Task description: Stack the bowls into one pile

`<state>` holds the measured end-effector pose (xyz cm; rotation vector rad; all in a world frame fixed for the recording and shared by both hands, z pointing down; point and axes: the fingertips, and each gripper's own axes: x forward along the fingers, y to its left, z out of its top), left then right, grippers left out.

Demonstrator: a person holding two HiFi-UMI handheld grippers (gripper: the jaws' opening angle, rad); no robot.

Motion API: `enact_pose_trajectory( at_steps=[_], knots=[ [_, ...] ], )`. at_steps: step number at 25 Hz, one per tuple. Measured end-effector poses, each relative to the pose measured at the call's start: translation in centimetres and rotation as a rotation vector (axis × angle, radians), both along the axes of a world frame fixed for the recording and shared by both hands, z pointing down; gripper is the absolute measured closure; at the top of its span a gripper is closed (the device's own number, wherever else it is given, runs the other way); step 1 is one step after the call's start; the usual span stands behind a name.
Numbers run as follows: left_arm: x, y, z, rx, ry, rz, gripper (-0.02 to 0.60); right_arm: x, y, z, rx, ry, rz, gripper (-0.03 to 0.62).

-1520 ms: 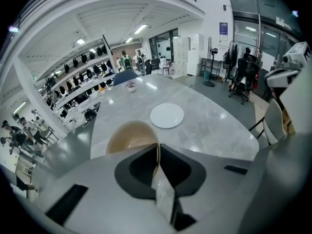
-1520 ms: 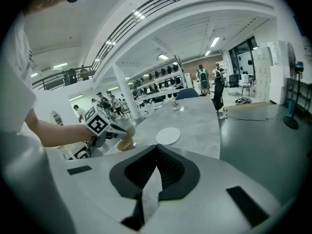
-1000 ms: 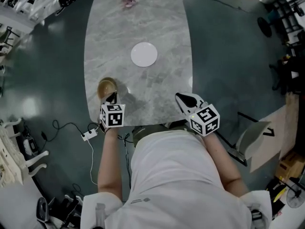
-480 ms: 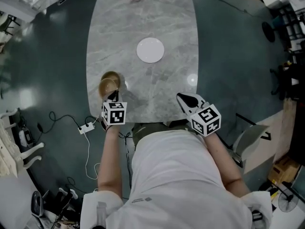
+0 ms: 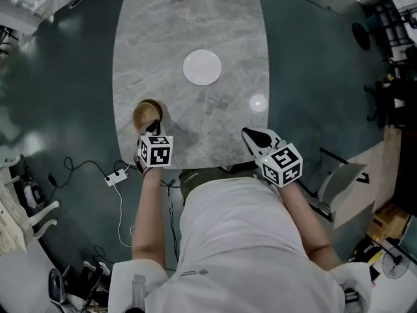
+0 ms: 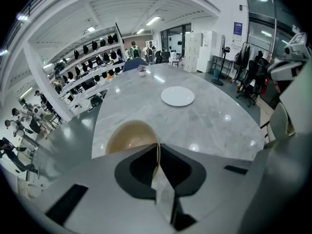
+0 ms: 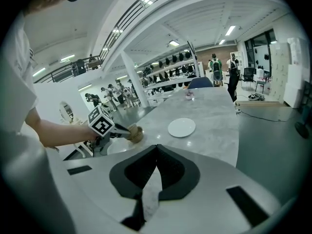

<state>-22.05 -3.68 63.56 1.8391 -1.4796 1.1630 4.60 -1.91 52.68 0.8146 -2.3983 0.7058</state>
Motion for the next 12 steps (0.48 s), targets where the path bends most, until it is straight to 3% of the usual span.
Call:
enact_pose_trajectory(
  at_steps=[12],
  knots=[
    [-0.3,-1.4,2.4,-0.046,0.035,0.004,0.56,1.4,0.1,0.3,-0.013,0.035,0.061,0.583]
  ],
)
